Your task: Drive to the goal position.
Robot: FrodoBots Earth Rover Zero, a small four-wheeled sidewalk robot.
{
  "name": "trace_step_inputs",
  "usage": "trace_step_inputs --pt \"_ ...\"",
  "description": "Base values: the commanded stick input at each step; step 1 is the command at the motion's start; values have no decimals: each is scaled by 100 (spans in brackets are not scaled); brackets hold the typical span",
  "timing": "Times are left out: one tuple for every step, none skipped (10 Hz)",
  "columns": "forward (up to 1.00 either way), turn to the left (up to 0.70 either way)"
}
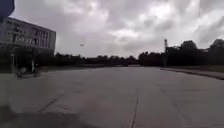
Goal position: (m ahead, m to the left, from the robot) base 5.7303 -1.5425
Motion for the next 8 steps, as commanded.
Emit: trace_step_inputs --pt "70 0" --pt "70 0" --pt "70 0" --pt "70 0" --pt "70 0" --pt "70 0" --pt "70 0" --pt "70 0"
